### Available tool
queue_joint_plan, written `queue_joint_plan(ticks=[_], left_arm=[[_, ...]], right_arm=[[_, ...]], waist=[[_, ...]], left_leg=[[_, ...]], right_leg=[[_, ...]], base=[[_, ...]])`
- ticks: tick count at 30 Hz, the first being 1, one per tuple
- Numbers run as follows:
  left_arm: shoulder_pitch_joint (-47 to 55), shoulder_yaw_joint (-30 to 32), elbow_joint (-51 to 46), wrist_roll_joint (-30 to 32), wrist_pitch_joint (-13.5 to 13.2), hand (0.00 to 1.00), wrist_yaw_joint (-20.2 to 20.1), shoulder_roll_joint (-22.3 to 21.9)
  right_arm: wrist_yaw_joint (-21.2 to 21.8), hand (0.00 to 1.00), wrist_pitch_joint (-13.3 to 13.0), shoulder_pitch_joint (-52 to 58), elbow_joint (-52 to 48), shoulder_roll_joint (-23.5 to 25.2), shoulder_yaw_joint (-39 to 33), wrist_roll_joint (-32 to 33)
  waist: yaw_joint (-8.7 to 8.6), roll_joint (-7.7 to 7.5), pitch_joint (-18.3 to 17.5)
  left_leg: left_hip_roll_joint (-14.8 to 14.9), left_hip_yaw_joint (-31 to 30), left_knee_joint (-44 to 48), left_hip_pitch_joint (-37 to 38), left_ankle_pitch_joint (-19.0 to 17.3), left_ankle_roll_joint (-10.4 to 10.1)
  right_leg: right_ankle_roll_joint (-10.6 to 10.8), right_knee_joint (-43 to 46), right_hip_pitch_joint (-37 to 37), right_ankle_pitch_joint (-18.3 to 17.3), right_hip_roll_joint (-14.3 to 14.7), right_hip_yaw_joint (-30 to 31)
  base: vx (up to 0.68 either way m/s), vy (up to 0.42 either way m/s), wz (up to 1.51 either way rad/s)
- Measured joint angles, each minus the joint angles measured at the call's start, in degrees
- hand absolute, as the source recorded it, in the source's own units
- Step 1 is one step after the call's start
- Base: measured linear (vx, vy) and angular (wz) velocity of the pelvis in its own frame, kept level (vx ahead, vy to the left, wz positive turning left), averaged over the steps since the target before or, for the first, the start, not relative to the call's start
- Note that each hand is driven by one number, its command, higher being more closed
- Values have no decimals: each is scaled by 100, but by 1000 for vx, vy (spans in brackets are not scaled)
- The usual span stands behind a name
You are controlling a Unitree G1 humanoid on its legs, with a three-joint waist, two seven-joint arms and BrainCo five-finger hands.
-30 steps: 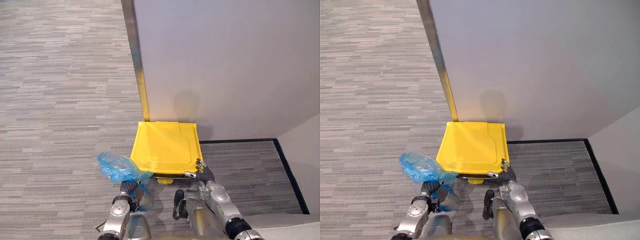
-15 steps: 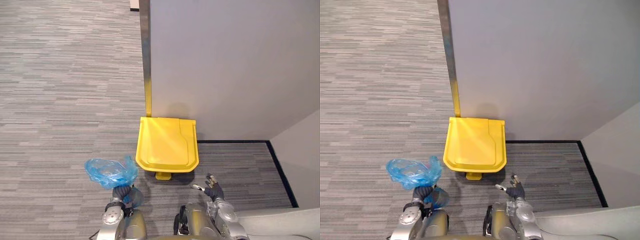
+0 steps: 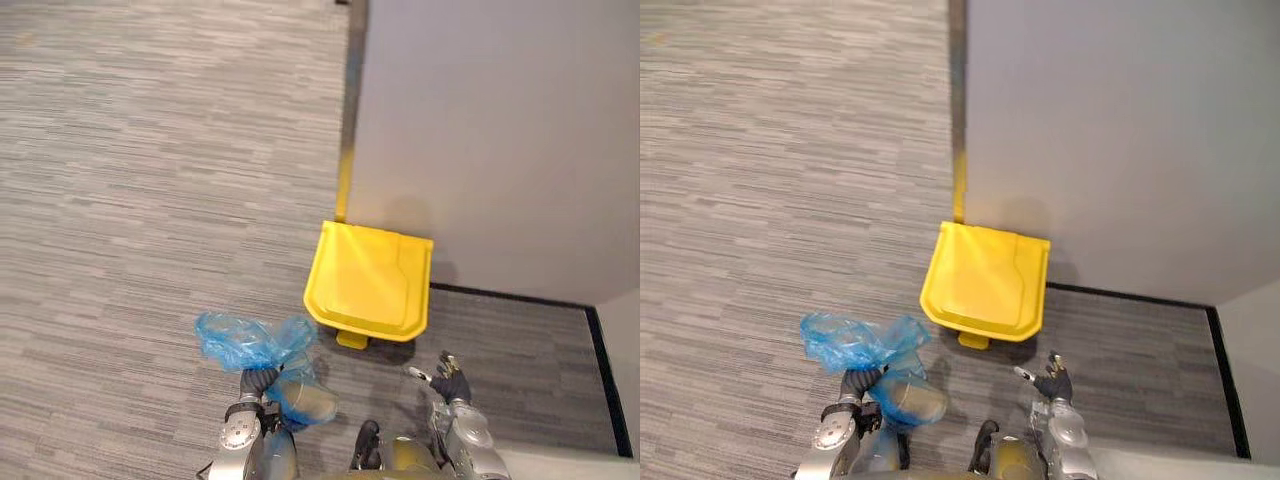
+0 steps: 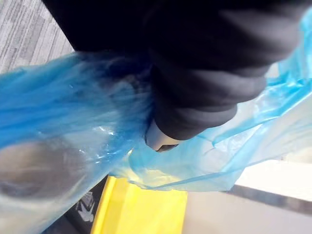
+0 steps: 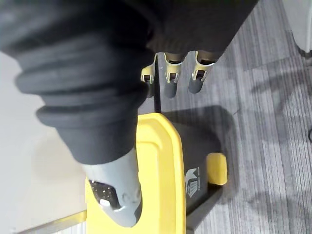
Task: Gather rubbish on tea table into small bin, then transfer packed bag to large trash can.
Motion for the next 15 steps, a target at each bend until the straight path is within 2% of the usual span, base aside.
queue_joint_plan(ticks=[1, 4, 9, 15], left_arm=[[-13, -29, 135, 2, 0, 100, 1, 85], [6, -148, 415, 5, 5, 100, 6, 273], [15, -142, 657, 57, 7, 100, 11, 441], [10, -132, 895, 102, 4, 100, 18, 566]], right_arm=[[4, 0, 0, 22, 71, 52, -12, 3], [5, 0, 1, 8, 440, 53, -59, 113], [7, 0, 20, -34, 890, 17, -244, 144], [7, 0, 44, -230, 1113, 1, -379, 146]], waist=[[-14, -71, -62], [-96, -52, -98], [-132, 53, -207], [-134, 58, -307]], left_leg=[[-204, 14, -530, 178, 272, 69], [-456, 0, -1080, 388, 550, 191], [-663, 74, -1510, 687, 725, 297], [-745, 180, -1682, 917, 754, 331]], right_leg=[[113, -308, 50, 178, -58, 41], [241, -742, 217, 444, -82, 131], [318, -987, 387, 640, -146, 265], [299, -1144, 541, 752, -114, 396]], base=[[-49, 181, 20], [-40, 141, 11], [5, 98, -3], [20, 36, -10]])
